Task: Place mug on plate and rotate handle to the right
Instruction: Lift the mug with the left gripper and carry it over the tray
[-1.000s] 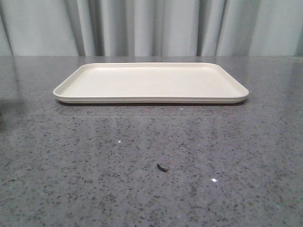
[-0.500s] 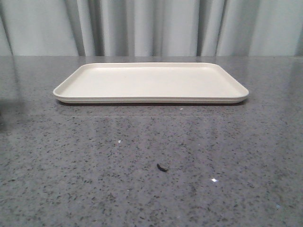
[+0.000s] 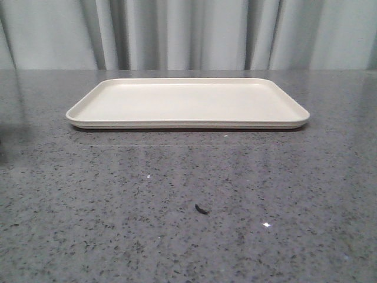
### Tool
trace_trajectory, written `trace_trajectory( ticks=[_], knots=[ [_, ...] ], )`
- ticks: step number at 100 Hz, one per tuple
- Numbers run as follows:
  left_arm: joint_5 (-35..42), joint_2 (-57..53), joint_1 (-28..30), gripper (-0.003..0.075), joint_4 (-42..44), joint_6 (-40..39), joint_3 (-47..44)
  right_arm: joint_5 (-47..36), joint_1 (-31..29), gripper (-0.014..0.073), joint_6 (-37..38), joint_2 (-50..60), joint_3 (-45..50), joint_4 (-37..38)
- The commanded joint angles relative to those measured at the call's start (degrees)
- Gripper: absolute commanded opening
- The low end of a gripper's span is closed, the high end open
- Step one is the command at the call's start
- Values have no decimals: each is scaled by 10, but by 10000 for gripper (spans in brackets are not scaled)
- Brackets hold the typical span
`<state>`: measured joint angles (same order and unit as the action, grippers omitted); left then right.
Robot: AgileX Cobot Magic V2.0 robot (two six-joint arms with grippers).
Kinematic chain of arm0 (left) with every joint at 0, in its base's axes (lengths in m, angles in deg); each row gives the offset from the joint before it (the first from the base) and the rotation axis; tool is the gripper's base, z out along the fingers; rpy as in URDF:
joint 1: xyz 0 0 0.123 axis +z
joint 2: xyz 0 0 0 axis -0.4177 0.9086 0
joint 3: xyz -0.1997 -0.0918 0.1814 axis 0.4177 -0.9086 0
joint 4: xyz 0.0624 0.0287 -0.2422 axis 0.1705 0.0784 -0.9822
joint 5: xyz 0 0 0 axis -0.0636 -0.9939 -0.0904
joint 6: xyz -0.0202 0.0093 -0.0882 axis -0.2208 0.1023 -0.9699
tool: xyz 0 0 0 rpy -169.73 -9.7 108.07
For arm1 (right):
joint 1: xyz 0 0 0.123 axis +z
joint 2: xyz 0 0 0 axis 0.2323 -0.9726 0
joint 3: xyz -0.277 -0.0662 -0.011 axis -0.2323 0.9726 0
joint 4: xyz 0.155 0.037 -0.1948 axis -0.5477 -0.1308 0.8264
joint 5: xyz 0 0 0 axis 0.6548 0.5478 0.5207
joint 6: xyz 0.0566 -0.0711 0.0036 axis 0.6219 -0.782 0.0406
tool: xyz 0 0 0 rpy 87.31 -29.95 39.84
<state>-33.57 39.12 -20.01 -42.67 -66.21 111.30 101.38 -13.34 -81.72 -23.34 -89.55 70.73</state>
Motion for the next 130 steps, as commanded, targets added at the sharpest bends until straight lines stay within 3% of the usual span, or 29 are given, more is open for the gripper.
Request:
trace_trajectory(
  ticks=[1,23,65,103,130],
  knots=[
    [8,-4,2,414,-12,-6,20,-49,1,-69,-1,-10,-20,6],
    [-12,16,2,293,-16,-6,20,-57,1,-69,-1,-10,-20,6],
    [-9,18,2,-18,-39,-6,21,-57,1,-69,-1,-10,-20,6],
    [-3,18,-6,-19,-136,-7,79,-57,1,-69,-1,-10,-20,6],
    [50,66,-114,-20,-128,-63,145,-57,1,-69,-1,-10,-20,6]
  ],
)
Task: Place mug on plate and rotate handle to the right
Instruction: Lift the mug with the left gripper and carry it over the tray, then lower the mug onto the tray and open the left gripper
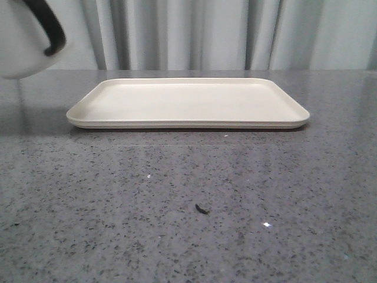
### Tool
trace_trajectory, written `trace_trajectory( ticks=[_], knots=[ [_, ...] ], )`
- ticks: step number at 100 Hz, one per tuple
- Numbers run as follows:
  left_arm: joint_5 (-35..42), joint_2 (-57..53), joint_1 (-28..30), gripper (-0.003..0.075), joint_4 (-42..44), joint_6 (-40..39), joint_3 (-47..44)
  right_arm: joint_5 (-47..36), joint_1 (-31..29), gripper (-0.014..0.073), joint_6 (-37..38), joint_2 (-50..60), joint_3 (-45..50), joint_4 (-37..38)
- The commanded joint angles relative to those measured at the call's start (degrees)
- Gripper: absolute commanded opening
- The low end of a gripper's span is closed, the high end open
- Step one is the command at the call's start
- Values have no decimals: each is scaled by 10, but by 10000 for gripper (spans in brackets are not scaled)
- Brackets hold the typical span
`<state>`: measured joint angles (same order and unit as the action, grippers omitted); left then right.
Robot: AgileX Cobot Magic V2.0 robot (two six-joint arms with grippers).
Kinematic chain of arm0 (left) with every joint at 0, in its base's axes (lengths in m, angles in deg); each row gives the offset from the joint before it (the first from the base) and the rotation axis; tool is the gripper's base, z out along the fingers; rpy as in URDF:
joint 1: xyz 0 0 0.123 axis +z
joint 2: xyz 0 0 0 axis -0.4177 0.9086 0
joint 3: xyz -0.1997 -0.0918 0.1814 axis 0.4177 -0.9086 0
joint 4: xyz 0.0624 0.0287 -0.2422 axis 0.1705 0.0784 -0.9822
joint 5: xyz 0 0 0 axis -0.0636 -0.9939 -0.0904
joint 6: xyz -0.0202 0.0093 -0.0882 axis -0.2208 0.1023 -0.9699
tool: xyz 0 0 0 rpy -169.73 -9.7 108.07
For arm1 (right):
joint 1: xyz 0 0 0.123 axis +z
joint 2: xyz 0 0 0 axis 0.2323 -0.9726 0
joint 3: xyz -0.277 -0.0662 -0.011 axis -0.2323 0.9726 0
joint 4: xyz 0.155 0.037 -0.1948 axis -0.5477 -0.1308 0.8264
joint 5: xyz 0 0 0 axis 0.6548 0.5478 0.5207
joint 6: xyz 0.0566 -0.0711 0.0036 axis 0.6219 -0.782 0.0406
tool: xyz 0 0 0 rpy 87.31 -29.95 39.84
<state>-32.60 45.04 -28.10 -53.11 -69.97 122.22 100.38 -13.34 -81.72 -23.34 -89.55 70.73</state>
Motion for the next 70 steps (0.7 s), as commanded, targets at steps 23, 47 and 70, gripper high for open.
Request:
trace_trajectory(
  ticks=[23,47,70],
  knots=[
    [85,103,-134,-20,-20,-73,105,-47,1,-69,-1,-10,-20,6],
    [87,203,-197,-19,9,-100,184,-47,1,-69,-1,-10,-20,6],
    [92,236,-203,-19,-1,-102,212,-47,1,-69,-1,-10,-20,6]
  ],
)
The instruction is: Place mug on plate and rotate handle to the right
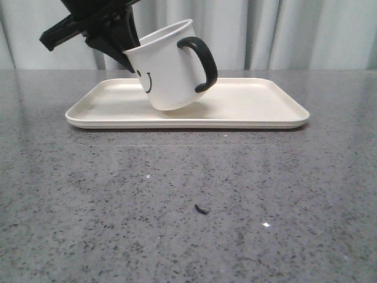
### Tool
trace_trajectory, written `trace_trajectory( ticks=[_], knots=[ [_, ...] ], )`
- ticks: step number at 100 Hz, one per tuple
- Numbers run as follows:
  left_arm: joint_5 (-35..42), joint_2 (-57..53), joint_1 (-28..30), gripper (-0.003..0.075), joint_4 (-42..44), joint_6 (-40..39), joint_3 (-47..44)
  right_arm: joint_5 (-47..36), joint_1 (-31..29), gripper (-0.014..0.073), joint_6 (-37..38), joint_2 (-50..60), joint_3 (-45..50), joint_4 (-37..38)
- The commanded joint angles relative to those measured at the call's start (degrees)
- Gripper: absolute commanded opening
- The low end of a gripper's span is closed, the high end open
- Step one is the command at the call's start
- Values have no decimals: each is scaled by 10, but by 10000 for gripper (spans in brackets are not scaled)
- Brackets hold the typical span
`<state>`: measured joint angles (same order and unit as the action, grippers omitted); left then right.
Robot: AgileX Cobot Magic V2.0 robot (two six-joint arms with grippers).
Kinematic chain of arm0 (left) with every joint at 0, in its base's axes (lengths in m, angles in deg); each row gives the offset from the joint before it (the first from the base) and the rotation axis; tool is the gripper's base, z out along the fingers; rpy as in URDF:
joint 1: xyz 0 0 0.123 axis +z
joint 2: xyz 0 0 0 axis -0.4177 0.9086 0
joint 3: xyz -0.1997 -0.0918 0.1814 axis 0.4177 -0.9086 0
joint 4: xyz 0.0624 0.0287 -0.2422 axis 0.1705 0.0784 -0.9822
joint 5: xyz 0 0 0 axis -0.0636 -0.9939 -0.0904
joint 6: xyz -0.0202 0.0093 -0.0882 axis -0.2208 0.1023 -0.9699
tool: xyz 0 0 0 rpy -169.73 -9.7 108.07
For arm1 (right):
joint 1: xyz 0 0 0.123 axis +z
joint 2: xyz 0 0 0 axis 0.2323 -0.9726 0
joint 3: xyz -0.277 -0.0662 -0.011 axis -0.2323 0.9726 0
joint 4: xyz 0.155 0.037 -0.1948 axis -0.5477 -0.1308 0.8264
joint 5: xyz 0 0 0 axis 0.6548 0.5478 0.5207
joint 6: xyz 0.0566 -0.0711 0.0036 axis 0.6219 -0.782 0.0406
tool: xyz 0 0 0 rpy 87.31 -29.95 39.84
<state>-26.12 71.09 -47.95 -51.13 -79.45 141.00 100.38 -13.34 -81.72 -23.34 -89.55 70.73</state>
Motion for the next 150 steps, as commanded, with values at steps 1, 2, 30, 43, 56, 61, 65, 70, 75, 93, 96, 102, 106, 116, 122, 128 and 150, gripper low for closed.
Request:
trace_trajectory(
  ticks=[1,2,30,43,56,61,65,70,75,93,96,102,106,116,122,128,150],
  knots=[
    [27,-25,-5,-19,-19,-7,24,-47,1,-69,-1,-10,-20,6],
    [27,-24,-5,-19,-19,-7,24,-47,1,-69,-1,-10,-20,6],
    [27,-24,-5,77,-18,-6,24,-45,1,-69,-1,-10,-20,6],
    [27,-24,-5,266,-18,-6,24,-42,1,-69,-1,-10,-20,6],
    [31,-25,-5,352,-18,-5,24,-42,1,-69,-1,-10,-20,6],
    [34,-27,-5,352,-18,-1,24,-42,1,-69,-1,-10,-20,6],
    [36,-31,-5,352,-18,5,24,-42,1,-69,-1,-10,-20,6],
    [38,-37,-5,352,-18,11,24,-42,1,-69,-1,-10,-20,6],
    [38,-47,-5,351,-10,11,24,-42,1,-69,-1,-10,-20,8],
    [41,-94,-6,327,24,11,24,-42,3,-69,-1,-10,-20,24],
    [42,-105,-10,316,31,13,24,-42,7,-69,-1,-10,-20,24],
    [47,-128,-15,293,57,13,24,-39,16,-69,-1,-10,-21,25],
    [52,-141,-21,279,74,13,22,-32,28,-69,-1,-10,-22,25],
    [73,-182,-35,247,106,13,7,-9,54,-69,-1,-12,-24,32],
    [94,-203,-41,229,108,13,-9,12,67,-69,-1,-18,-34,33],
    [115,-224,-45,217,109,13,-33,23,80,-69,-1,-27,-45,33],
    [189,-322,-62,188,137,13,-147,36,126,-69,-1,-69,-109,33]
  ],
)
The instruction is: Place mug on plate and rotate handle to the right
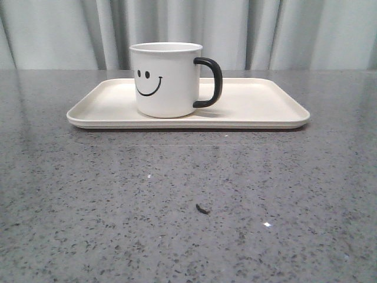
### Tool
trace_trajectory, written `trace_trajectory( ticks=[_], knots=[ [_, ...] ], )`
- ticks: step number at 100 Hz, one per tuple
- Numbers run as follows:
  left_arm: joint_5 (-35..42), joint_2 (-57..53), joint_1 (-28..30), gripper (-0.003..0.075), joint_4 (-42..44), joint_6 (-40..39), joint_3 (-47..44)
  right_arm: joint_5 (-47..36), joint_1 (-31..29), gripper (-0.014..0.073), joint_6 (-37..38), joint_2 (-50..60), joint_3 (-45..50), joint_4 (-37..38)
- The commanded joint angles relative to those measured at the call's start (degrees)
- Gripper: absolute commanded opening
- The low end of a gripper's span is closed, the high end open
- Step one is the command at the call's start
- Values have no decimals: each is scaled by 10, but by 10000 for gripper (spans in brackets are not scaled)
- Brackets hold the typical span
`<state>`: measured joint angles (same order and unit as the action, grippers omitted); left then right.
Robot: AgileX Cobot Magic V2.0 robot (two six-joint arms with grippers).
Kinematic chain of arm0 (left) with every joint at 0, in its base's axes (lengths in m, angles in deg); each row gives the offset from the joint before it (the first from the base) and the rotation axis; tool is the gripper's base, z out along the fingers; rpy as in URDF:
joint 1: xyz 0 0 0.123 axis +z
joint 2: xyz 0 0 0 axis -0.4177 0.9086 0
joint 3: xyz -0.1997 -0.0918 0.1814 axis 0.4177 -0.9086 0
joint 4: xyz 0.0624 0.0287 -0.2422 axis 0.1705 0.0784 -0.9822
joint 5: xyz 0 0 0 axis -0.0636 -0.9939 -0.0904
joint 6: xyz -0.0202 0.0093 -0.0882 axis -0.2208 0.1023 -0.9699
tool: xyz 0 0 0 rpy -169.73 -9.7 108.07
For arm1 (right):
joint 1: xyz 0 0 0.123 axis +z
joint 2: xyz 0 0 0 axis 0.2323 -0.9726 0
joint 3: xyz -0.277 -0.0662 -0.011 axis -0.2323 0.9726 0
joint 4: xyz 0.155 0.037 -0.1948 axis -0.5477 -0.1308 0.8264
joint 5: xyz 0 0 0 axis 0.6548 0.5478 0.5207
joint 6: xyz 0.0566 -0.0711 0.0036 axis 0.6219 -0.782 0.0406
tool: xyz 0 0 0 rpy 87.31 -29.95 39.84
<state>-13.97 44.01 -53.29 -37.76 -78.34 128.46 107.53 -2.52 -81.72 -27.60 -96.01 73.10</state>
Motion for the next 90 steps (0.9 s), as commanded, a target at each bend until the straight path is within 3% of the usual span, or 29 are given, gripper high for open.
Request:
trace_trajectory(
  ticks=[1,23,37,49,61,90],
  knots=[
    [70,-54,-9,188,4,1,-34,-35,22,-69,-1,-28,-47,9],
    [99,-152,-9,188,5,1,-140,6,72,-32,-1,-118,-138,9],
    [115,-217,-9,188,5,1,-194,38,93,126,-1,-194,-204,6],
    [120,-258,-9,188,5,1,-215,53,108,311,-1,-263,-261,1],
    [120,-291,-9,188,5,1,-229,80,125,431,-1,-335,-325,-9],
    [106,-314,-9,188,5,1,-237,142,178,448,-1,-490,-464,-15]
  ],
)
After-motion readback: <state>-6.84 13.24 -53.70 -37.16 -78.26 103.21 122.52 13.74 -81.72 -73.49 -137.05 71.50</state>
